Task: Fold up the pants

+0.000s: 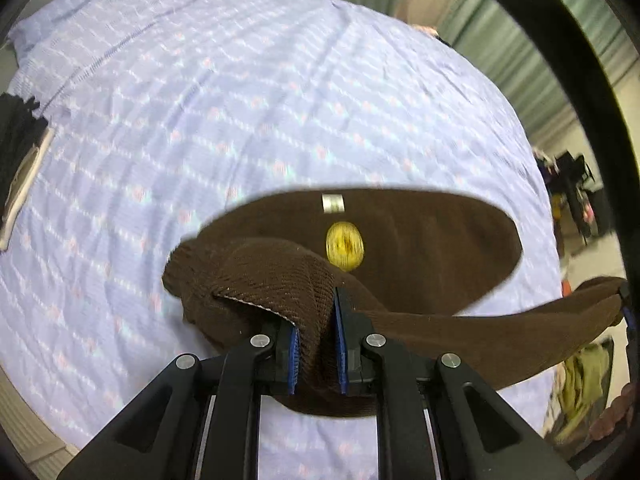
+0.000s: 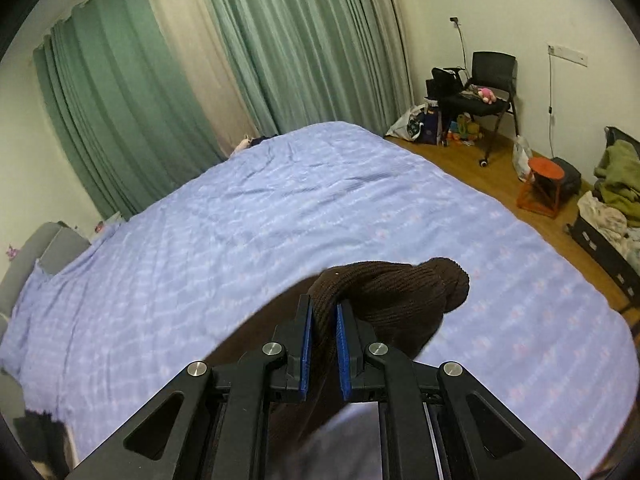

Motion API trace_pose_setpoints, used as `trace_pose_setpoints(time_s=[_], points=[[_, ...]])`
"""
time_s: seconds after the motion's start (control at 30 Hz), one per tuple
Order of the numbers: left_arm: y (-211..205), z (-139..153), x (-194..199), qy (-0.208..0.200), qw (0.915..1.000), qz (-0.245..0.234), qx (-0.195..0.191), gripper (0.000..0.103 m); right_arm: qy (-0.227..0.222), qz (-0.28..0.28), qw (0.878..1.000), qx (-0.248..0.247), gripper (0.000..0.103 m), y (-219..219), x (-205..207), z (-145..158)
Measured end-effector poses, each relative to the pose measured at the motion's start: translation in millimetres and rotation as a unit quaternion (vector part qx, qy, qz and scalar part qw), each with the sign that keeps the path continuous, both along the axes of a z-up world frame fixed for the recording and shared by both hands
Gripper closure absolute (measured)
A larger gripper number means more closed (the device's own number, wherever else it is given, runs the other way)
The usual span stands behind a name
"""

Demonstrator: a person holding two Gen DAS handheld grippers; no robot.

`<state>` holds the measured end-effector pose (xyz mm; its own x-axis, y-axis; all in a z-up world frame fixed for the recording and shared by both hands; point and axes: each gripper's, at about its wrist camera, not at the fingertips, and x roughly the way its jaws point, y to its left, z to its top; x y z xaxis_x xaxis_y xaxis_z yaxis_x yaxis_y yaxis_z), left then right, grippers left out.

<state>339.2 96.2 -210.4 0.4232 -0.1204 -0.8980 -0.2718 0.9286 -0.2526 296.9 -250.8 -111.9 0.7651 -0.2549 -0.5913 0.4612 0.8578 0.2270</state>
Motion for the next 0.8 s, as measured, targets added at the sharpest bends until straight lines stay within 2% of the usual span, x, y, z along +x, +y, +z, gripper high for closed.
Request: trace_pose_setpoints(time_s=[0.07, 0.2, 0.27, 0.3, 0.37, 0.4, 0.43, 0.5, 0.53, 0.57, 0.63, 0.7, 0.73, 0.77, 0.8], points=[[3, -5, 20, -0.003, 0.9999, 0.014, 0.01, 0.086, 0.003, 0.008, 1.0, 0.001, 0.091, -4, 34, -9], [14, -25, 63, 0.021, 0.9986, 0.047, 0.013, 0.08, 0.02, 0.033, 0.999, 0.002, 0.091, -6, 97, -30], [20, -35, 80, 0.04, 0.998, 0.048, 0.004, 0.071, 0.036, 0.051, 0.998, -0.002, 0.09, -3, 129, -41], [22, -40, 88, 0.048, 0.9979, 0.043, -0.009, 0.066, 0.037, 0.055, 0.998, -0.002, 0.084, -2, 137, -46], [22, -42, 94, 0.048, 0.9978, 0.034, -0.029, 0.04, 0.037, 0.071, 0.997, -0.006, 0.066, 3, 151, -46], [24, -39, 94, 0.044, 0.9976, 0.032, -0.043, 0.032, 0.03, 0.075, 0.997, -0.012, 0.046, 5, 153, -44], [23, -34, 94, 0.038, 0.9972, 0.032, -0.055, 0.021, 0.023, 0.076, 0.997, -0.021, 0.035, 7, 149, -41], [24, -15, 88, 0.014, 0.9955, 0.033, -0.087, 0.012, -0.001, 0.079, 0.996, -0.043, 0.034, 14, 139, -27], [20, -7, 89, 0.005, 0.9952, 0.031, -0.093, 0.005, -0.01, 0.087, 0.995, -0.05, 0.033, 18, 133, -21], [21, 8, 83, -0.012, 0.9953, 0.02, -0.094, 0.002, -0.013, 0.094, 0.994, -0.056, 0.032, 22, 127, -16], [15, 26, 82, -0.043, 0.9956, -0.025, -0.08, 0.0, -0.023, 0.112, 0.991, -0.063, 0.027, 29, 108, -6], [6, 37, 92, -0.063, 0.9895, -0.124, -0.04, 0.0, -0.023, 0.135, 0.989, -0.062, 0.024, 33, 88, -3], [2, 37, 93, -0.069, 0.9838, -0.164, -0.019, 0.0, -0.017, 0.146, 0.987, -0.062, 0.024, 36, 79, -5], [-6, 35, 97, -0.072, 0.9741, -0.214, 0.008, 0.0, -0.003, 0.16, 0.985, -0.063, 0.024, 39, 68, -11], [-19, 28, 103, -0.067, 0.9567, -0.281, 0.039, 0.001, 0.009, 0.167, 0.984, -0.065, 0.024, 41, 62, -15]])
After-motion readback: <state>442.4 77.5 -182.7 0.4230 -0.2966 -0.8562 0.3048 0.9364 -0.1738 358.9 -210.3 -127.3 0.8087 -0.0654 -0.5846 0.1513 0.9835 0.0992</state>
